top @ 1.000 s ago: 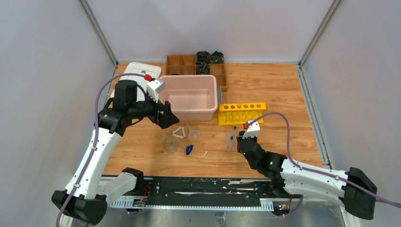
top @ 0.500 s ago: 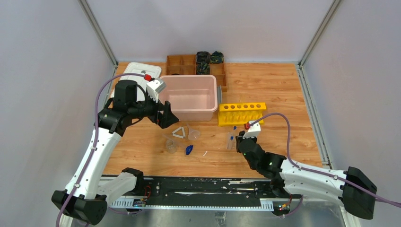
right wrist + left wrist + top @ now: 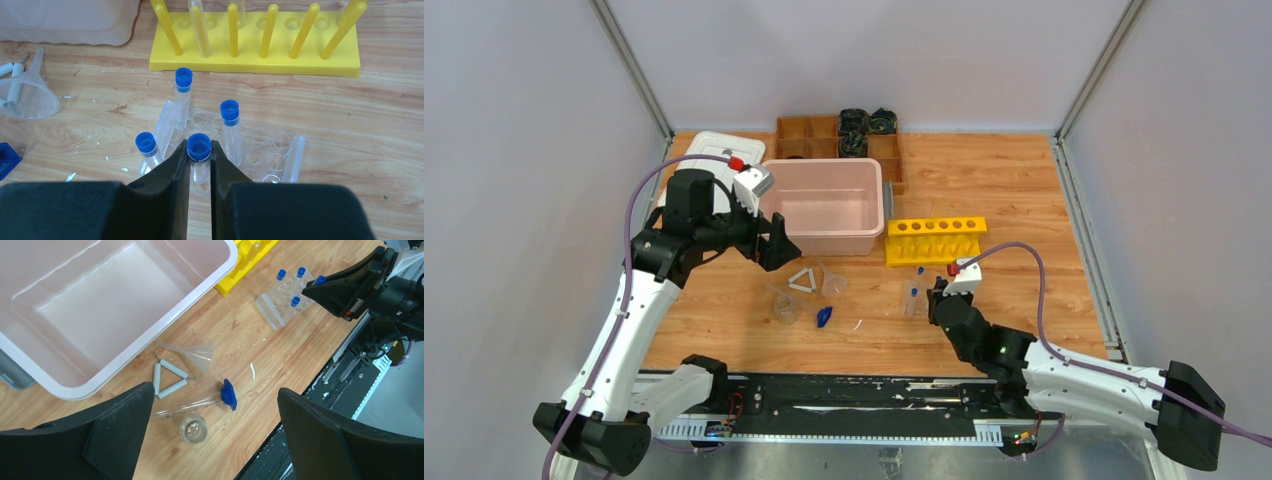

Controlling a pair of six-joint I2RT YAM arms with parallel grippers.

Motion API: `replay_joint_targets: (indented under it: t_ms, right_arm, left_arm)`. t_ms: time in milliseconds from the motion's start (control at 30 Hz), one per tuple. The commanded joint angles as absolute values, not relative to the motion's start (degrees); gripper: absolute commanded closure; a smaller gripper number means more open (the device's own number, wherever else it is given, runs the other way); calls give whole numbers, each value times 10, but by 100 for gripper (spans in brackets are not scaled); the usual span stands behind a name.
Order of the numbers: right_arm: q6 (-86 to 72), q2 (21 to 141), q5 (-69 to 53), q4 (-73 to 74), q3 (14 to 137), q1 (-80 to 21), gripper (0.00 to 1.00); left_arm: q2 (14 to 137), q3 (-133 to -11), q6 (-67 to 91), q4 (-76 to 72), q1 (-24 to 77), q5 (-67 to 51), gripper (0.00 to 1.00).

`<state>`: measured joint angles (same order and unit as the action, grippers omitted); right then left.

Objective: Organize the chemistry lab equipment

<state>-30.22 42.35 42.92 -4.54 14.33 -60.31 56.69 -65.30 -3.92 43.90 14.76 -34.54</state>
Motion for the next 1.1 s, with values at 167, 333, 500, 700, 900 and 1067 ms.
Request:
replay_joint_targets:
  t_ms: [167,333,500,700,900,1067]
  right_arm:
    - [-303,426,450,-24,129,-600,100]
    - [-304,420,426,-22,130,-599,100]
    - [-310,420,419,-15,124,-599,100]
    - [-309,422,417,-19,119,-600,100]
    - [-308,419,422,-12,118,-606,100]
    - [-310,414,432,-9,113,-613,100]
  left_arm:
    - [564,-667,-42,442,149,-342,0]
    - [564,-667,-43,441,149,-340,0]
    - [568,-665,-43,442,149,-340,0]
    - [565,-665,-44,442,149,-339,0]
    - [562,-663,-48,442,149,-333,0]
    - [563,-662,-47,442,149,-333,0]
